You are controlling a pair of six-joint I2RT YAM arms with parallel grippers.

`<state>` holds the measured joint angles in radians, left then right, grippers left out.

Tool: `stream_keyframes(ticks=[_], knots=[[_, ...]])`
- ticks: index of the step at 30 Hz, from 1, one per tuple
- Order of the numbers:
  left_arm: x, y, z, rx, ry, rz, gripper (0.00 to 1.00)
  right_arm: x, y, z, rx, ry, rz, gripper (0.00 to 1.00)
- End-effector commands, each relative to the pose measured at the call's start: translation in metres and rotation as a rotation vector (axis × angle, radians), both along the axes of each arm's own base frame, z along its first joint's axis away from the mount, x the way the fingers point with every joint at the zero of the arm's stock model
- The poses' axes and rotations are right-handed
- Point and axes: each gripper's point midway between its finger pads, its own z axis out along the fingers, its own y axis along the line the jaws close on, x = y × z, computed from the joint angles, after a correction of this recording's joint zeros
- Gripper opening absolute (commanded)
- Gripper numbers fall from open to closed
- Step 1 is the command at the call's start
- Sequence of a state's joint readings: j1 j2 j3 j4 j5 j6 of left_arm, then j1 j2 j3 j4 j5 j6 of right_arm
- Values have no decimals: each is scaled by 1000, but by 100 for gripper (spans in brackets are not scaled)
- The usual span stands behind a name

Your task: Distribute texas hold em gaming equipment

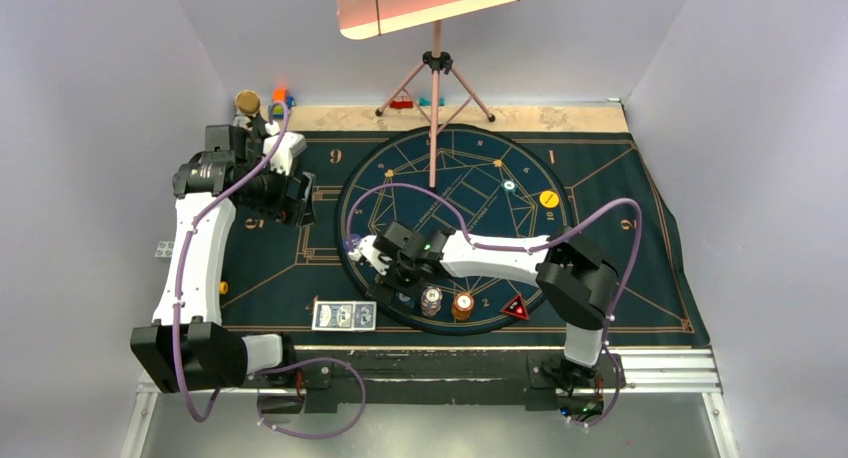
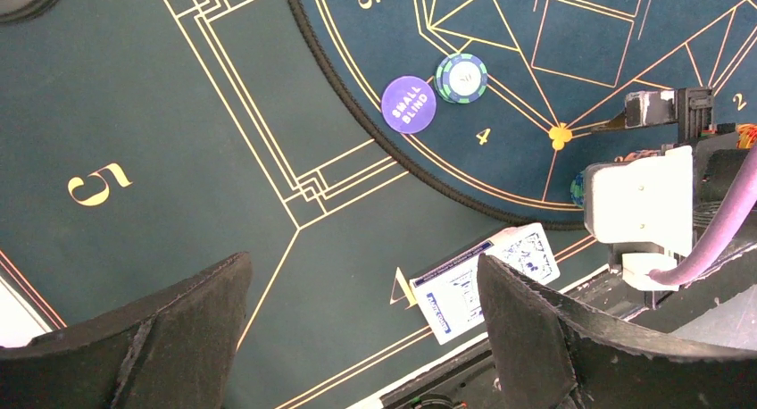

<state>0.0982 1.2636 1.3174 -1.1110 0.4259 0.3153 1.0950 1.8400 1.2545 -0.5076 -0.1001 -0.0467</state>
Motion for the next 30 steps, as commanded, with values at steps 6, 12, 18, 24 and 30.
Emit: stream_keyframes(ticks=[6,12,18,24,30], knots=[[0,4,18,20,-62,2,100,0,3,0,-13,-29,28,96],[1,5,18,25,-67,1,100,-1,5,0,-1,-23,21,85],[0,6,18,33,-69,-2,100,-9,7,-7,-8,8,36,74],[1,6,19,36,-73,-5,100,-13,2,-16,-34,23,46,80],[-1,6,19,40,-73,-6,100,-10,4,-11,-19,4,36,68]])
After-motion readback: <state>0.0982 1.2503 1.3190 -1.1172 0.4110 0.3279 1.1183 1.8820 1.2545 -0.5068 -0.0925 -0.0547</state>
